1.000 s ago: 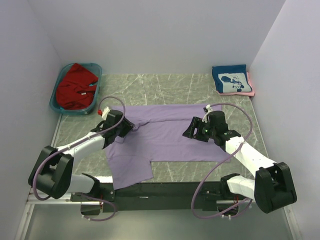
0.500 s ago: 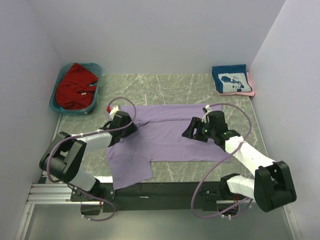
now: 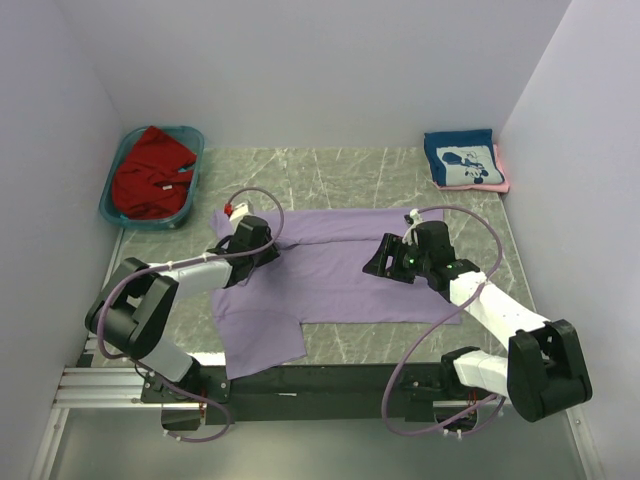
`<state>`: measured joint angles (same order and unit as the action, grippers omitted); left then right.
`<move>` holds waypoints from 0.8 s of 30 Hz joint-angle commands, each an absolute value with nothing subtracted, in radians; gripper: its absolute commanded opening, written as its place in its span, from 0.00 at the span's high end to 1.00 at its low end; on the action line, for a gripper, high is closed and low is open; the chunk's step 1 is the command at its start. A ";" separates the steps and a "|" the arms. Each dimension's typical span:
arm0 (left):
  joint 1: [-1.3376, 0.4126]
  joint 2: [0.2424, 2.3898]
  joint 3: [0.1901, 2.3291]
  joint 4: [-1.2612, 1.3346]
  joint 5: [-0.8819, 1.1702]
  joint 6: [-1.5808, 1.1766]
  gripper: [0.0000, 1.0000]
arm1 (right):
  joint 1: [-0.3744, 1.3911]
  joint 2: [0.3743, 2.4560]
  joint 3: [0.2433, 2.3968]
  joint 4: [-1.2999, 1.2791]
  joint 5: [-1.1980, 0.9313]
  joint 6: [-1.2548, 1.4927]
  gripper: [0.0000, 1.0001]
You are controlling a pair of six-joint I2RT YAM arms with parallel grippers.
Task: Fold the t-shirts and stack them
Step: Fold the tshirt
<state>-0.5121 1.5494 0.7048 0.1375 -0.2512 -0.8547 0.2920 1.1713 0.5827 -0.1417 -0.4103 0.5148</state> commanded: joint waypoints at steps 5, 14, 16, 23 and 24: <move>-0.535 1.540 0.768 0.066 -0.232 -0.908 0.77 | 0.296 1.180 0.603 -0.109 -0.417 0.500 0.25; -0.537 1.522 0.787 0.003 -0.141 -1.011 0.96 | 0.298 1.177 0.603 -0.114 -0.417 0.500 0.25; -0.537 1.506 0.788 -0.038 -0.126 -1.046 0.96 | 0.296 1.170 0.601 -0.115 -0.416 0.499 0.25; -0.540 1.448 0.735 -0.029 -0.048 -1.158 0.85 | 0.298 1.178 0.604 -0.114 -0.420 0.500 0.25; -0.540 1.447 0.732 -0.023 -0.032 -1.163 0.80 | 0.295 1.181 0.606 -0.115 -0.422 0.499 0.25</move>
